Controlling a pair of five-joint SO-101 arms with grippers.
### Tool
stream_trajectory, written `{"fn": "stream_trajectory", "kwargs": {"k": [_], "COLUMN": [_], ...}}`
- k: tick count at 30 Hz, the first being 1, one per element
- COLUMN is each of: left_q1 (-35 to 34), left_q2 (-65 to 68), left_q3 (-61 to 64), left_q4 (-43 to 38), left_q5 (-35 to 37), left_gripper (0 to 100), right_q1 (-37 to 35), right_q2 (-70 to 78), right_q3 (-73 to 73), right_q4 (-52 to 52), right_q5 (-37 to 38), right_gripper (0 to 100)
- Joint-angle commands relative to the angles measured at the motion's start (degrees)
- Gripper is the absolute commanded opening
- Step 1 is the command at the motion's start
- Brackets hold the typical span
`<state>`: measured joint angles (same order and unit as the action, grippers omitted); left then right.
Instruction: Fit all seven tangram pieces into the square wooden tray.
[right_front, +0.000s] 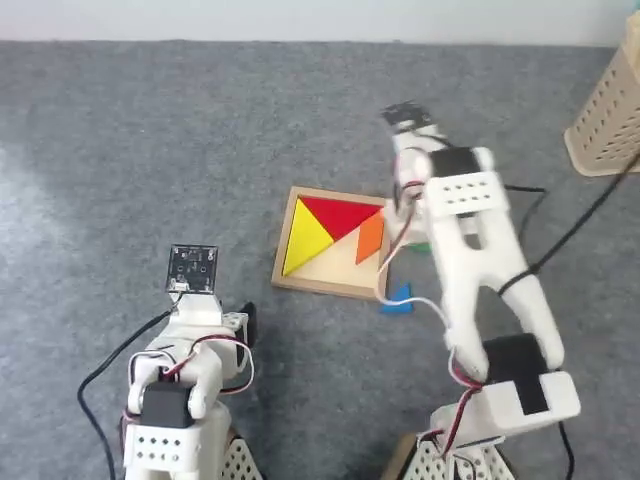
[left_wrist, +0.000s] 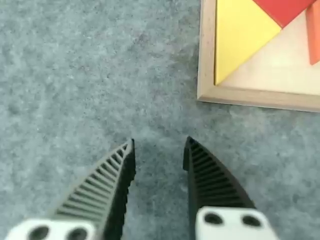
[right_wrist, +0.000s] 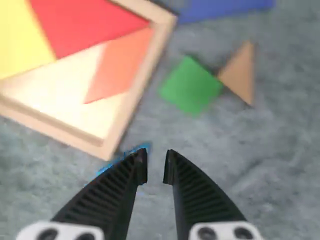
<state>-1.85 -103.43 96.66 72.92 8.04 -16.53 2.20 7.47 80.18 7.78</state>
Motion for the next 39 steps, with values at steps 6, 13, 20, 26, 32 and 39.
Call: {"fn": "stream_trajectory", "kwargs": {"k": [6,13,20,26,32,39], "left_q1": [-0.26,-0.26,-0.26,-0.26,-0.26,-0.26], "left_q2": [-1.14,-1.14,-1.14,-1.14,-1.14,-1.14], "left_q3": [-0.13,-0.13,-0.13,-0.13,-0.13,-0.13], "left_q4": [-0.35,-0.35,-0.35,-0.35,-0.35,-0.35], "left_q5": [0.35,0.35,0.35,0.35,0.35,0.35], "left_gripper": [15,15,15,15,15,15], "right_q1": [-1.80,-1.71,0.04,-3.21,-4.88,-5.32], "right_q2": [4.00,9.01,6.64,3.74,2.24,2.68], "right_q3": [-3.43,-0.18,3.43,10.20,11.69,11.60], "right_q4": [-8.04,-9.71,-13.49,-17.01,-18.15,-18.33], "right_q5": [-3.60,-3.34,-3.25,-1.76,-2.20,-4.13], "right_gripper": [7.1,7.1,7.2,17.1,18.4,18.4]}}
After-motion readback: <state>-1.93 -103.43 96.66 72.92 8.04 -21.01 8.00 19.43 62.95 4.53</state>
